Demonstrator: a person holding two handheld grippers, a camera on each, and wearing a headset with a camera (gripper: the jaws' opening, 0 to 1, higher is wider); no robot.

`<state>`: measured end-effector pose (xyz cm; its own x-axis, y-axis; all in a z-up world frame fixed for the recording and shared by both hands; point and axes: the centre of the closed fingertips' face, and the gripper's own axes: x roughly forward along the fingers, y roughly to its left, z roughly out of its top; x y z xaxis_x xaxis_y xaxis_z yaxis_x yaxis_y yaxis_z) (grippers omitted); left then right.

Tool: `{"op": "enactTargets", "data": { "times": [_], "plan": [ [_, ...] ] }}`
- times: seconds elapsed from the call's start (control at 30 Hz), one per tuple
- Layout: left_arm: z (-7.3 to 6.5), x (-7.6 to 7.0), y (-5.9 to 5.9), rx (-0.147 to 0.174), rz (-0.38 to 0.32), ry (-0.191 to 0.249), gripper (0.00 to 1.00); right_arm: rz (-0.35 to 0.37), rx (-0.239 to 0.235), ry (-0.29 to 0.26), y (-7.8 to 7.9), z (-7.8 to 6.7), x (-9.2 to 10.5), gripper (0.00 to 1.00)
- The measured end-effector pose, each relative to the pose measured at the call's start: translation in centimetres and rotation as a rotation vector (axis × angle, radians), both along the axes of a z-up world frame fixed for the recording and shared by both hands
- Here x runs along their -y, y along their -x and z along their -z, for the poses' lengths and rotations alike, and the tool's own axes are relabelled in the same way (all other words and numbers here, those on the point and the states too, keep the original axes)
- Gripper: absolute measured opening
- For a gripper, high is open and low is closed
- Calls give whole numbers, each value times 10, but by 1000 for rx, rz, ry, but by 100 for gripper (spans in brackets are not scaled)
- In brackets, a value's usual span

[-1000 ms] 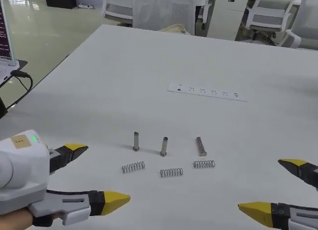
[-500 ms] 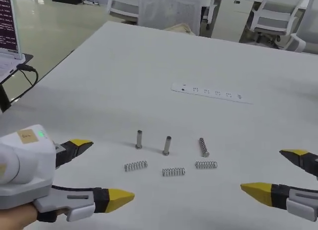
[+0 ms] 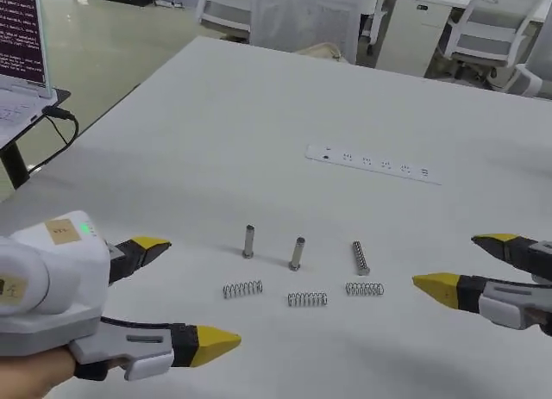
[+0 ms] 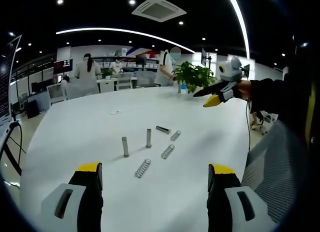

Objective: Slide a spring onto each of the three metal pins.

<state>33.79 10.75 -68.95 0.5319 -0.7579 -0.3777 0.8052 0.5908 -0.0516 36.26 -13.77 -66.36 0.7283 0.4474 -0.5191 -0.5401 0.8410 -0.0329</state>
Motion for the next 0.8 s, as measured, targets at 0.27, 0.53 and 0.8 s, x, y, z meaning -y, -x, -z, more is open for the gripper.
{"op": "enactTargets", "data": {
  "times": [0.27,0.53,0.8],
  "plan": [
    [1,0,1,-1,4,-2,84,7,-23,7,-26,4,-5,57],
    [3,1,2,-8,8,-2,84,16,-61,37,-47,17,-9,48],
    [3,2,2,-13,8,-1,84,22,-108,62,-61,31,-12,40]
  ]
}}
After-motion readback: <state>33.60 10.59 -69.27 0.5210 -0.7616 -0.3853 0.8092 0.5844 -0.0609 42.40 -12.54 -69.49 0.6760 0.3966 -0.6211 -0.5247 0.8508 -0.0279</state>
